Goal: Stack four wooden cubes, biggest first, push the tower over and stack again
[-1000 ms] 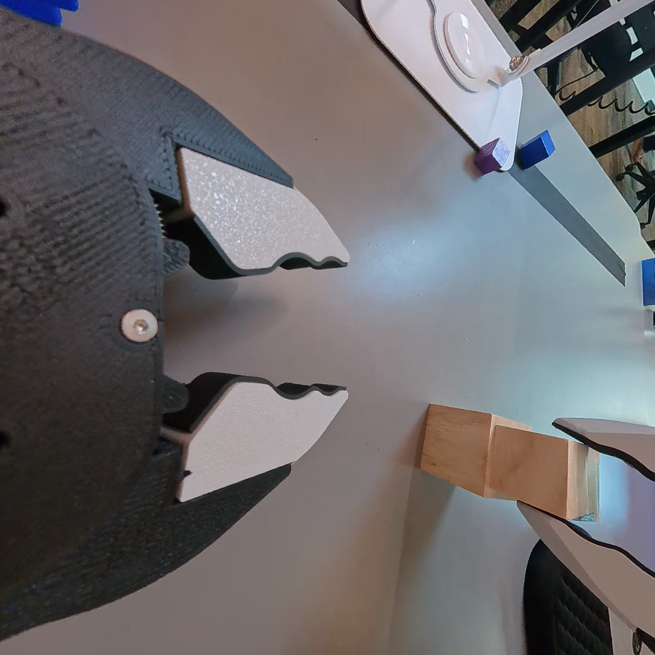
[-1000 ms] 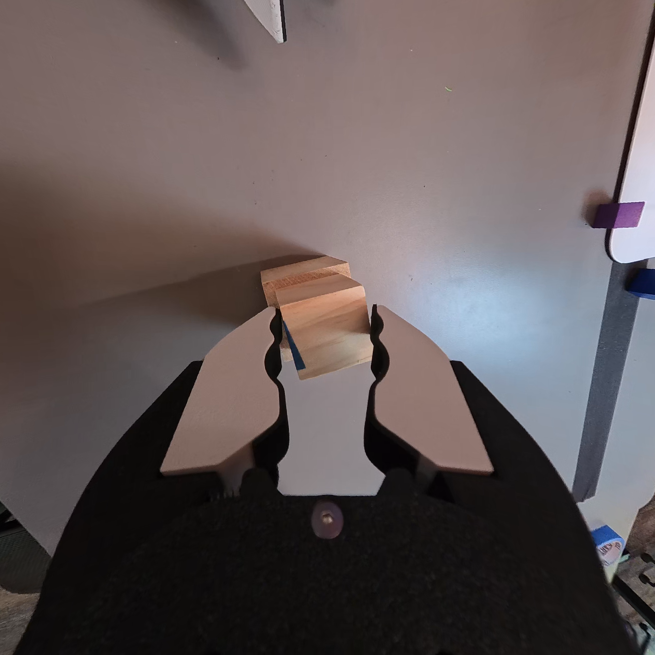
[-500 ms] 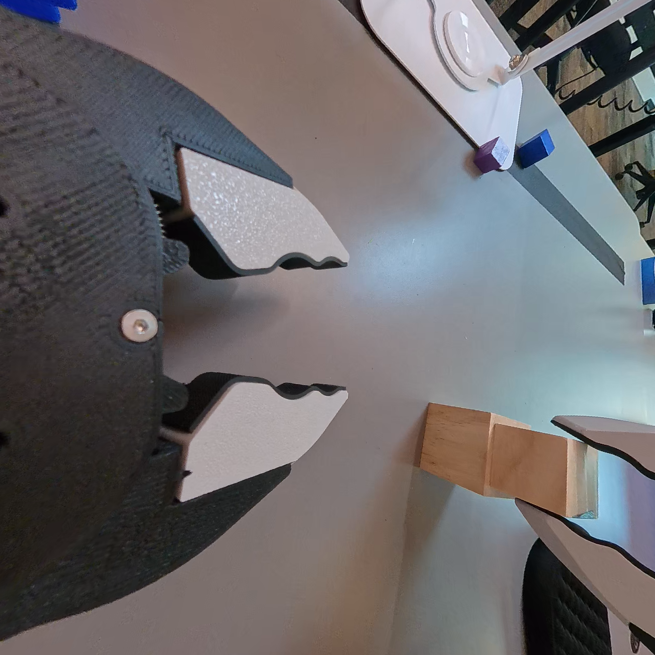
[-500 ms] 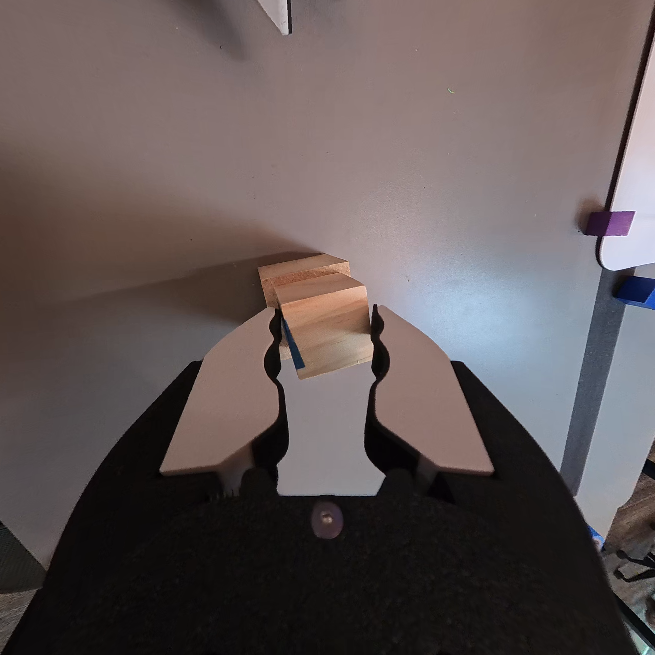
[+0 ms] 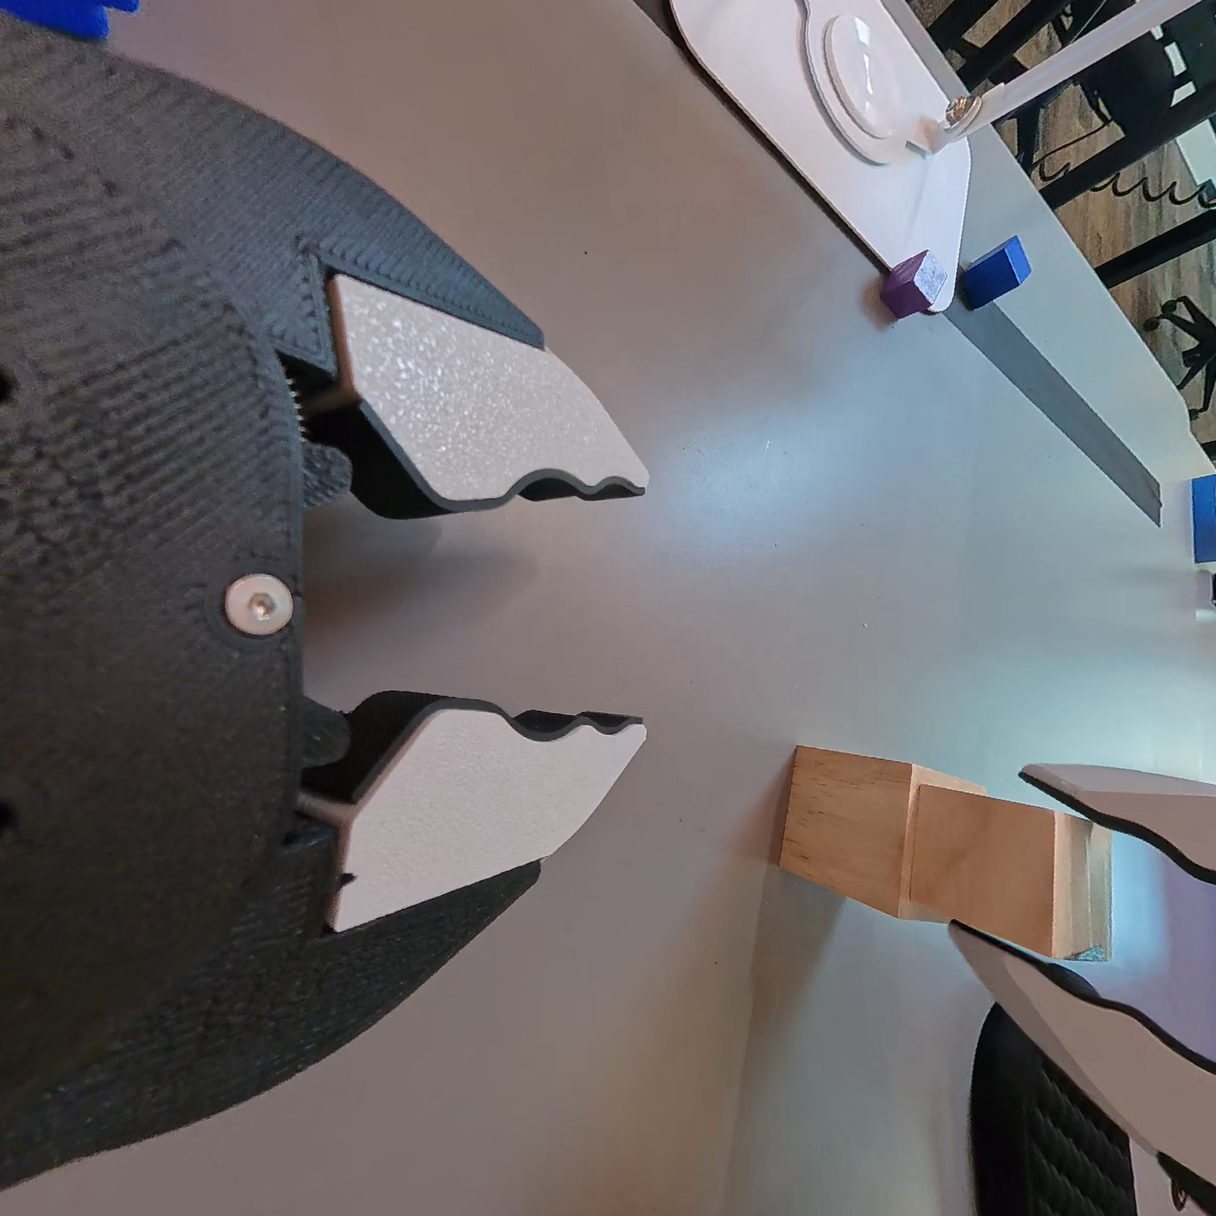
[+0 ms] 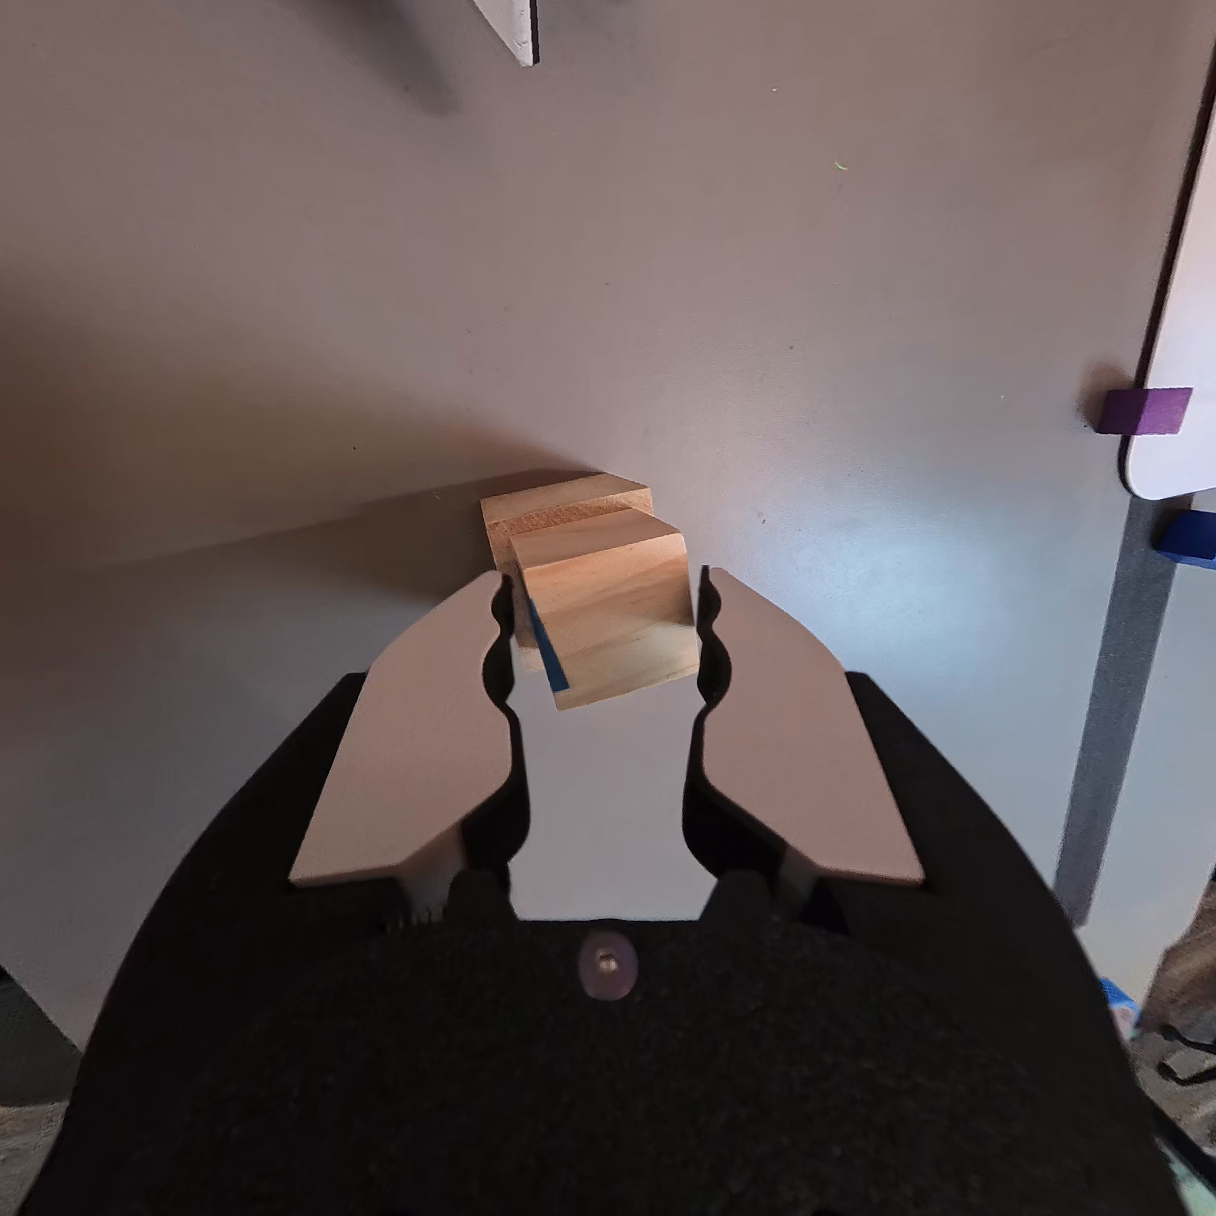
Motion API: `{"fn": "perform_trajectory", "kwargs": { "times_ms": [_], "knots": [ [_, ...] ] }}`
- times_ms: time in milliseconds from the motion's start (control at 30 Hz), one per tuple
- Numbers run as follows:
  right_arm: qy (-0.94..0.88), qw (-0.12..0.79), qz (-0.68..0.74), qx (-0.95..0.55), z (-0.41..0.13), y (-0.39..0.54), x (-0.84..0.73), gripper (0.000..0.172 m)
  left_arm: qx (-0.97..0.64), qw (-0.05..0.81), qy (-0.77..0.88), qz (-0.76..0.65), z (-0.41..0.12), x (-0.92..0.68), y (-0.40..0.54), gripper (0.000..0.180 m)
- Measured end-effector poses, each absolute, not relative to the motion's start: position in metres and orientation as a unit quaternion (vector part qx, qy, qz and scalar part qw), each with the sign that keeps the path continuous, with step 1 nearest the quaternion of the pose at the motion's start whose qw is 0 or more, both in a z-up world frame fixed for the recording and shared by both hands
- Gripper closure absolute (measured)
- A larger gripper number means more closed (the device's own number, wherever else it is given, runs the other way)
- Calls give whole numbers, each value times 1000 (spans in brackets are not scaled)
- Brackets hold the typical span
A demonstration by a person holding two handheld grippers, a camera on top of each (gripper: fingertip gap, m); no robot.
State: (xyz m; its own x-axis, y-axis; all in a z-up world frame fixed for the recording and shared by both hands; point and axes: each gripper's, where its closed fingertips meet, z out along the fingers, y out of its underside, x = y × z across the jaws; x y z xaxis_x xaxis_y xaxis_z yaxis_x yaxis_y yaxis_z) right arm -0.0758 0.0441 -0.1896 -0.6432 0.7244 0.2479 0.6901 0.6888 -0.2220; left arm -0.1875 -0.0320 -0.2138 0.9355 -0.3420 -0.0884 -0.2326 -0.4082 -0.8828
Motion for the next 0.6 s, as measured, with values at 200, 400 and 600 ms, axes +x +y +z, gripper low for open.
{"fn": "perform_trajectory", "kwargs": {
  "times_ms": [200, 400, 600],
  "knots": [
    [-888, 151, 140, -412, -172, 32, -81, 107, -832, 524, 171, -58, -210, -187, -32, 118],
    [-828, 239, 238, -448, -112, 59, -109, 107, -833, 523, 170, -60, -212, -186, -32, 118],
    [-767, 308, 238, -510, -110, 145, -137, 112, -833, 523, 171, -58, -211, -186, -31, 118]
  ]
}}
